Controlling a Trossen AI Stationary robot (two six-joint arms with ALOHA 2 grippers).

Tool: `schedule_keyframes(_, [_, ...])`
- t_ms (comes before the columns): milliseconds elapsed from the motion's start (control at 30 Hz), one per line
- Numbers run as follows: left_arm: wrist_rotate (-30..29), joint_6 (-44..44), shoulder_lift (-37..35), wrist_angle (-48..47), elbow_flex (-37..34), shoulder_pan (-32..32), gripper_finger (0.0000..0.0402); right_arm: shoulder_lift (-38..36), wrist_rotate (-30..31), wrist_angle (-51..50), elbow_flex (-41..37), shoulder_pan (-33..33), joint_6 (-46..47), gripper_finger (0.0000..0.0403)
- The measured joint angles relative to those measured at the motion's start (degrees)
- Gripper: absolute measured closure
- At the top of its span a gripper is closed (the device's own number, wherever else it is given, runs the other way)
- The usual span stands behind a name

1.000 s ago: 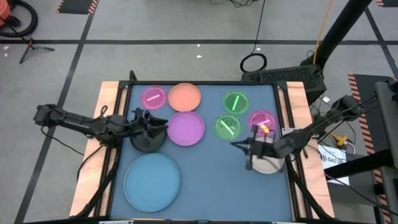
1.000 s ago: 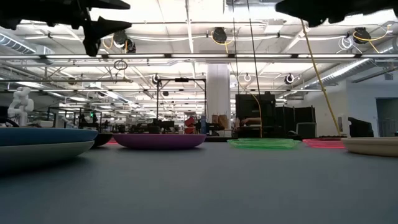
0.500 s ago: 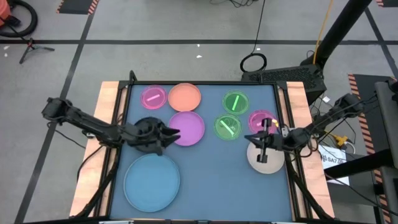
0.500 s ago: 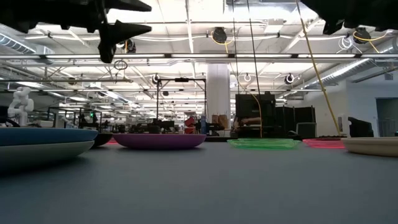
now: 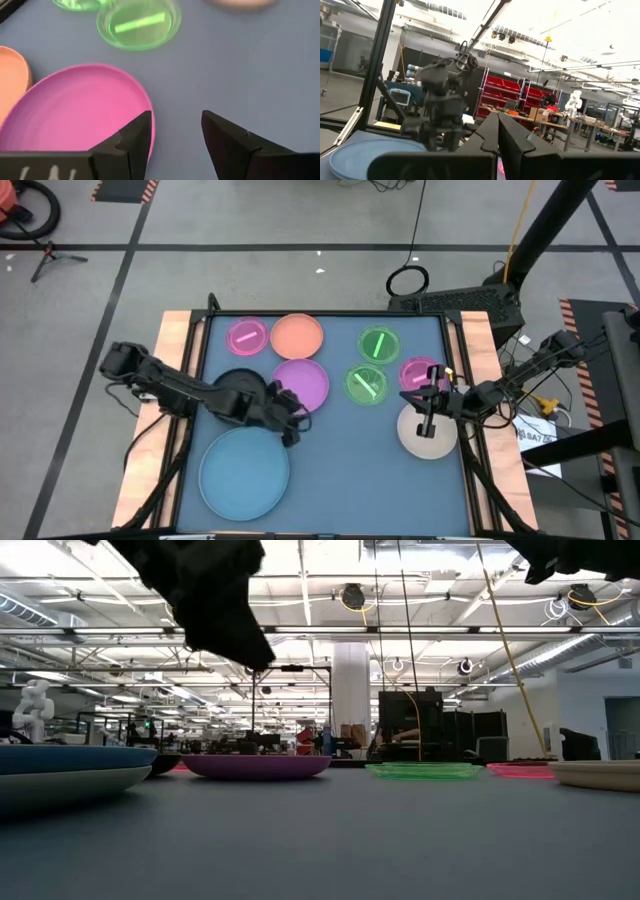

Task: Stack plastic plates
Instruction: Stack the purple plate on top of the blue plate

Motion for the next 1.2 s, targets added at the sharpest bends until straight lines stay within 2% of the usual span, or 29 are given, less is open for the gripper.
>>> schedule_keyframes(267, [0.02,5.51,11.61,-3.39,7.32,0.72,0.0222,-0.64,0.00,0.00,0.01,0.00,-0.36,0.0402])
schedule_keyframes(433, [0.02,6.72,15.82,-3.47,9.38,1.42,0.0222,-0.64,0.00,-0.04,0.02,0.00,-0.54,0.0402])
schedule_keyframes(833, [-0.61,4.05,20.58,-5.84,9.31,4.56,0.0222,-0.64,0.02,-0.04,0.09,0.00,-1.59,0.0403])
schedule_keyframes(1200, [-1.87,1.37,21.77,-5.78,9.31,4.78,0.0223,-0.64,0.13,-0.07,0.09,0.00,-2.63,0.0403])
